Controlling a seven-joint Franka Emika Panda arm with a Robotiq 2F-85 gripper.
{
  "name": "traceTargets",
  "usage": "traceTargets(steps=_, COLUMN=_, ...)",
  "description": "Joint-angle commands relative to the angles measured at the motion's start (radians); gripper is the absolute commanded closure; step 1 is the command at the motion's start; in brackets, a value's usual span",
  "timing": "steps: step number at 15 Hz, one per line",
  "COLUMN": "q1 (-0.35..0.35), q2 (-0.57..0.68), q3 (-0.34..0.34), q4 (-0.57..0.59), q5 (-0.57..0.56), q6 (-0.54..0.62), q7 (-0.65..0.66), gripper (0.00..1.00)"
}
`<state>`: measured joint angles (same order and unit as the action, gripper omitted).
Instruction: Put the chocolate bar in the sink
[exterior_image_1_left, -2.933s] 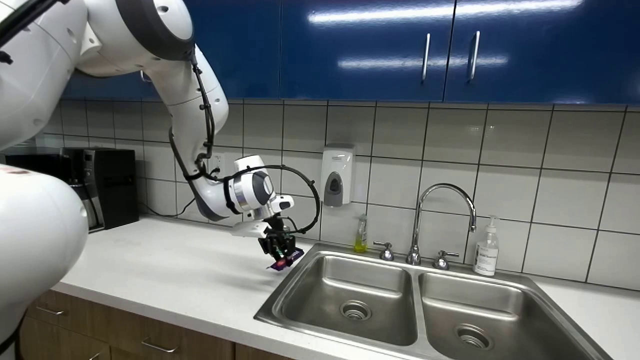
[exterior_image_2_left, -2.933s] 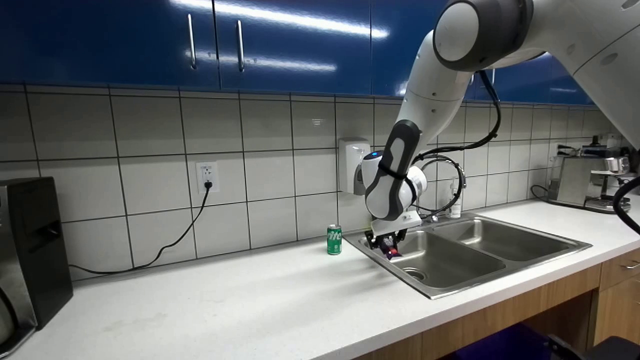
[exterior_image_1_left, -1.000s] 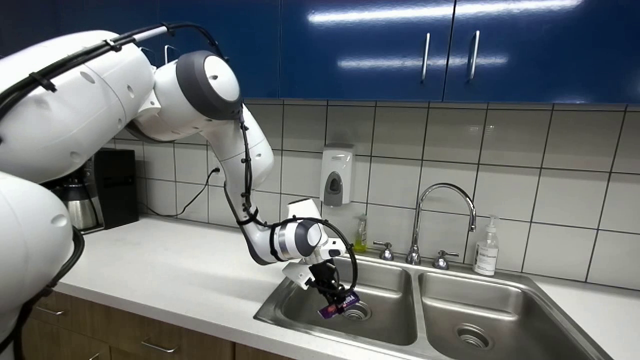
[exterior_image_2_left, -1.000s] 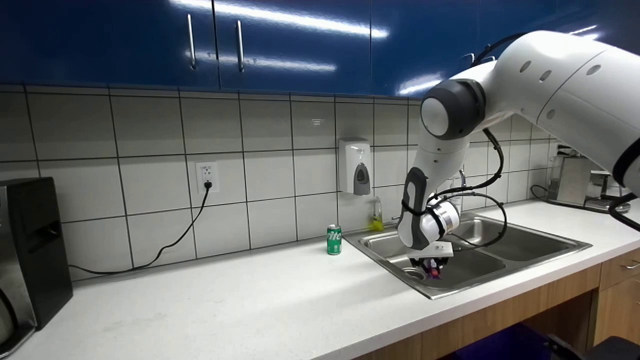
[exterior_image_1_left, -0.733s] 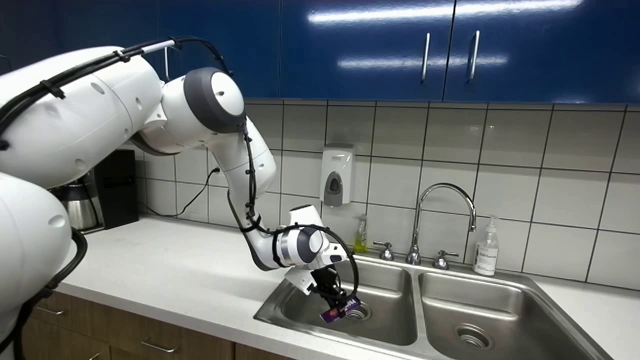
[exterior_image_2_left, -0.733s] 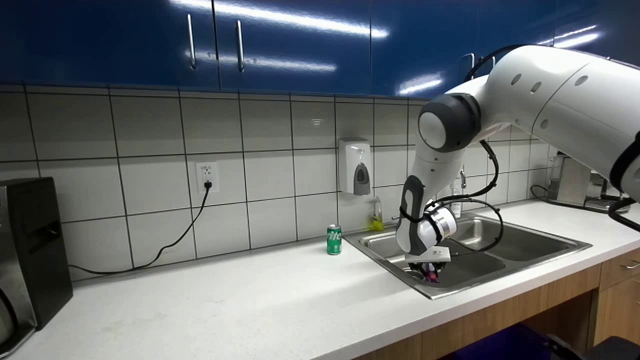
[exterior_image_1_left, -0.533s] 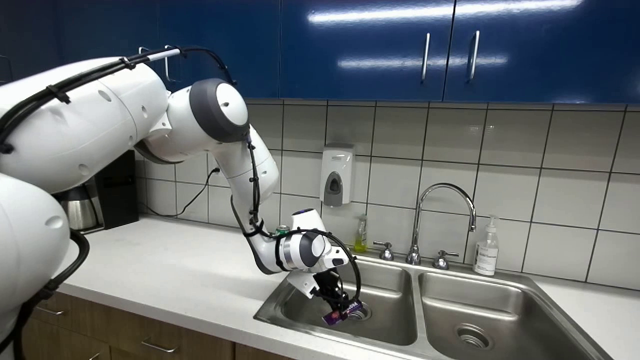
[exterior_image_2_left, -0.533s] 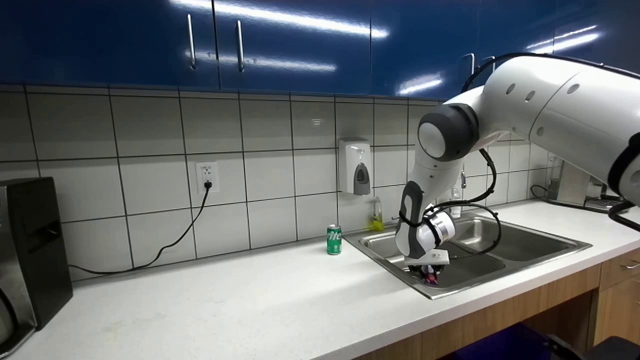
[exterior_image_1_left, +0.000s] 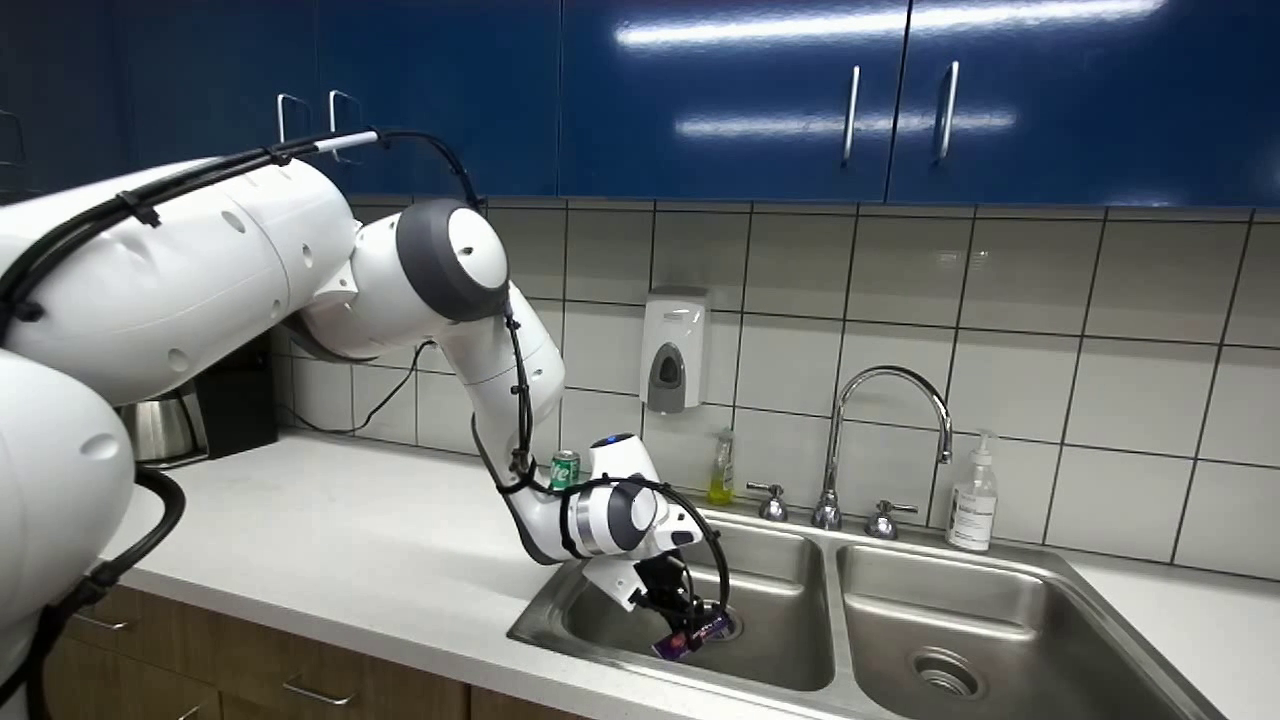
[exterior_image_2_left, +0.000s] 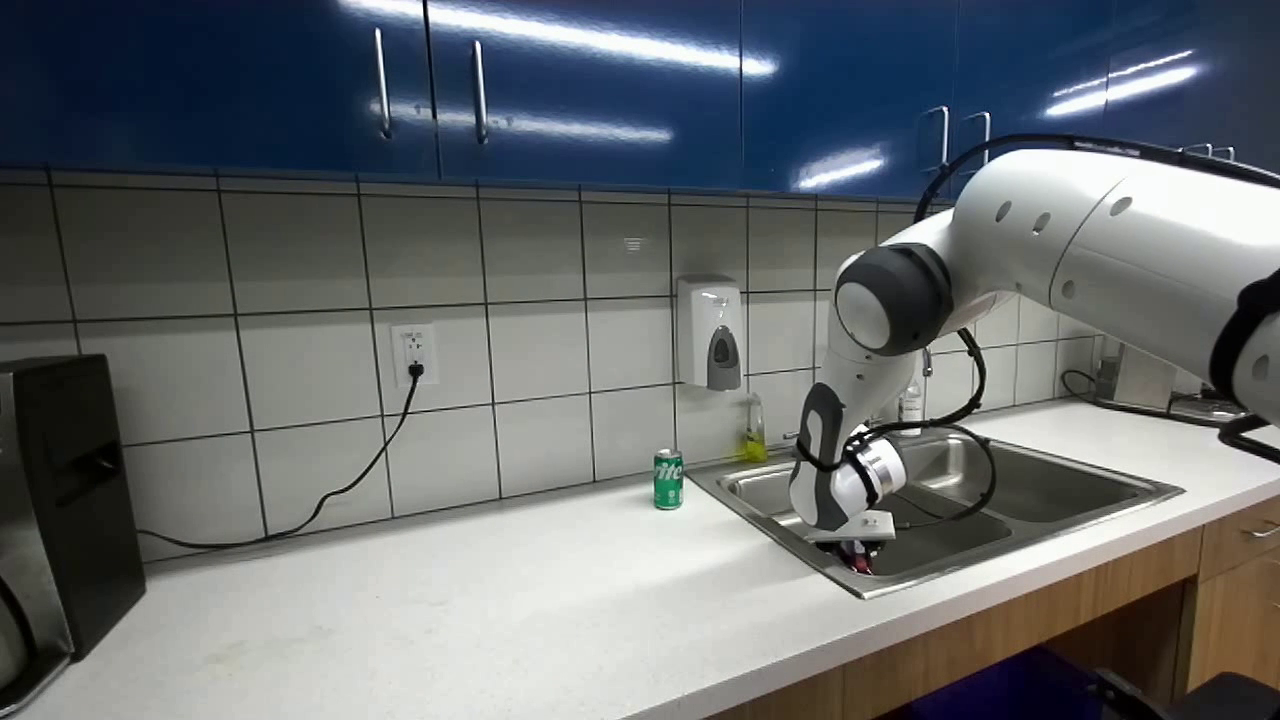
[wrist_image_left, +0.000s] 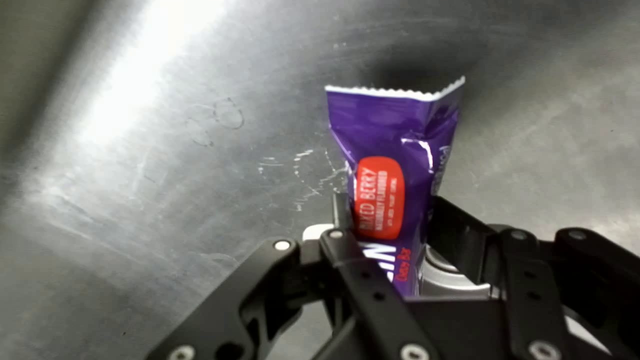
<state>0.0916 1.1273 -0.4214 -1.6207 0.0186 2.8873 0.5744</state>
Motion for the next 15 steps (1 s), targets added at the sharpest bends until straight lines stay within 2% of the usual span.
traceTargets(steps=1, q1=-0.034, q2=0.030, q3=0.024, q4=0.070, q5=0.027, q6=-0.040, q7=-0.045, gripper=0.83)
traceTargets(steps=6, q1=-0.045, q2=0.051, q3=0.025, q4=0.107, q5=0.026, q6=-0.063, q7=-0.045, gripper=0.83)
traceTargets(steps=7, q1=-0.046, q2=0.053, q3=0.025, q4=0.112, q5=0.025, q6=-0.072, q7=-0.043, gripper=0.34)
traceTargets(steps=9, q1=-0.042, q2=0.058, q3=0.021, q4=0.120, q5=0.023, q6=-0.082, q7=-0.038, gripper=0.26)
traceTargets(steps=12, q1=-0.036, q2=0.054, q3=0.020, q4=0.123, q5=0.021, q6=-0.085, q7=-0.035, gripper=0.03)
traceTargets(steps=13, q1=-0.032, q2=0.051, q3=0.016, q4=0.121, q5=0.020, q6=-0.085, q7=-0.032, gripper=0.00)
traceTargets(steps=15, q1=-0.023, q2=0.045, q3=0.010, q4=0.118, q5=0.019, q6=-0.084, q7=-0.027, gripper=0.00)
